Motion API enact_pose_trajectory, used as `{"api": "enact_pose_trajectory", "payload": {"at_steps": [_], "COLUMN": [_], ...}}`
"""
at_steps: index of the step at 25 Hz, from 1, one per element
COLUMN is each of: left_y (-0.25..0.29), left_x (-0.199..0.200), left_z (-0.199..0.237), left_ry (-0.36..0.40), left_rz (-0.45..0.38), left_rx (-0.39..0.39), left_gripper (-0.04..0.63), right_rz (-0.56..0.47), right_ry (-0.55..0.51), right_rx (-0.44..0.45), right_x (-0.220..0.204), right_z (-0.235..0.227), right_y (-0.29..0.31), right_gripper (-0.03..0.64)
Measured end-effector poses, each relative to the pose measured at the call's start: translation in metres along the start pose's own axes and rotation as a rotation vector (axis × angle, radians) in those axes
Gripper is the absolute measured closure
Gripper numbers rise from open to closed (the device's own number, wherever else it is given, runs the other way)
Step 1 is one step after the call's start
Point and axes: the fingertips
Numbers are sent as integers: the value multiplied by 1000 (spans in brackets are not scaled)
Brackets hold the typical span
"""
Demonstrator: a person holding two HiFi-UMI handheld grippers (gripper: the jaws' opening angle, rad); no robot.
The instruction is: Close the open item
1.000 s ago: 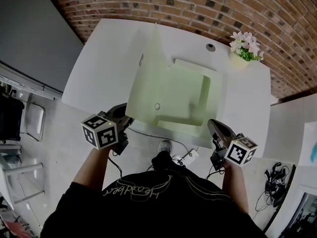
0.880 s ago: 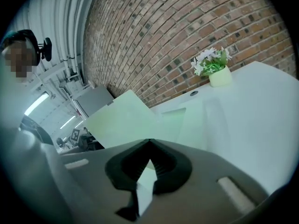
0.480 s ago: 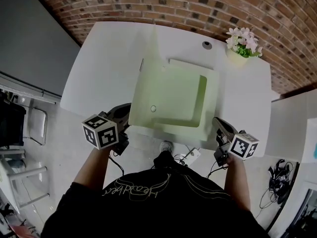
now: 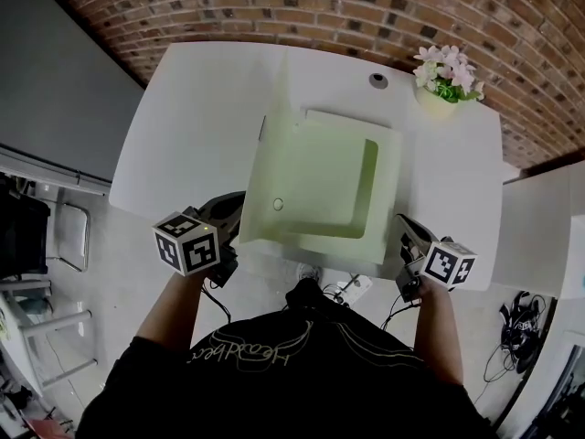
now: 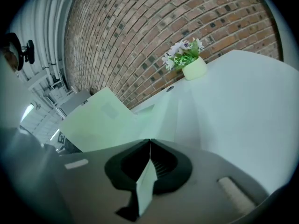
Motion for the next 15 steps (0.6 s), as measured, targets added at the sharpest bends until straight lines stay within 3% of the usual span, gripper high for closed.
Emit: {"api": "enact_pose_trajectory", "payload": {"at_steps": [15], "left_y": [14], "left_x": [-3], "left_z": [-4], "left_ry": [-25], "left_rz": [14], "left_rx": [10], "left_gripper": [593], "right_rz": [9], "right_ry": [69], "right_rx": [64], "right_x": [2], "right_z": [-10], "right_y": [14], "right_gripper": [609]}}
Point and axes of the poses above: the fingertips, and each gripper's own axes: y forward along the fingers, z to its left, x out of its top, and after that the axes turned 3 degrees about x, right-handed
